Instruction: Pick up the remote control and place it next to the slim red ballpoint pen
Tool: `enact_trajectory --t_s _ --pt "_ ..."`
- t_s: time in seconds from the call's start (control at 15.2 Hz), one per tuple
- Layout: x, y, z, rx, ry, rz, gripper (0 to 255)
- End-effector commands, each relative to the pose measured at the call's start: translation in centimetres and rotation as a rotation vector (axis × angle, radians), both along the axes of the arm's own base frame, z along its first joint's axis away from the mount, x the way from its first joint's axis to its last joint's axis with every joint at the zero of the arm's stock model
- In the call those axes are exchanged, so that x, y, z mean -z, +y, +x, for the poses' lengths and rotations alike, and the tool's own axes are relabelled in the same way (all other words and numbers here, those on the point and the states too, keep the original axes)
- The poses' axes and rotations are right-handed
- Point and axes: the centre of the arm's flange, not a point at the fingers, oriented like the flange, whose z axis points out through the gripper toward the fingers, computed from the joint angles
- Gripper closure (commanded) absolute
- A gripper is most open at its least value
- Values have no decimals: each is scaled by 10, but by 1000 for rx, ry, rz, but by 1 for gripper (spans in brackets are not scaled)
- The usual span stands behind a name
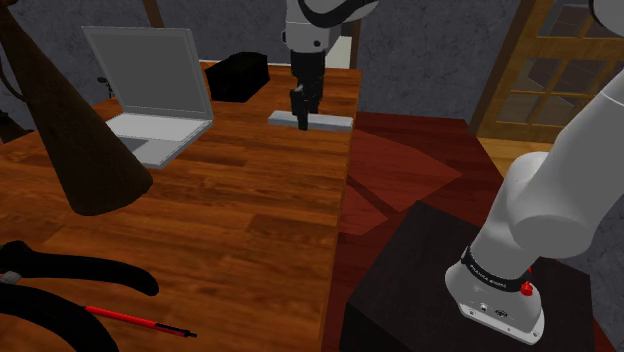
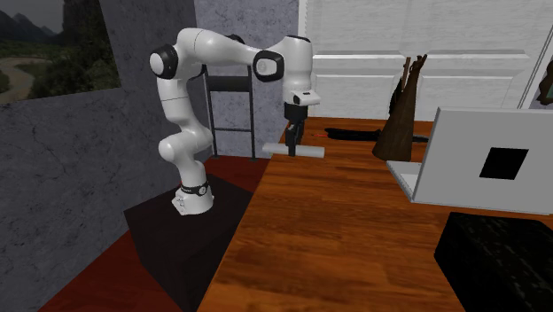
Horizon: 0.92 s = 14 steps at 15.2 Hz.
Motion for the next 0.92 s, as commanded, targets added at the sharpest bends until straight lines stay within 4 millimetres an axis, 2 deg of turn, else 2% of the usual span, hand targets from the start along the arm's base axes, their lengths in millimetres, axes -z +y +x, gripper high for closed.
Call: enact_trajectory --t_s 0.0,0.86 --pt "0 21 -15 1 0 0 255" --pt "-1 166 -109 1 0 0 255"
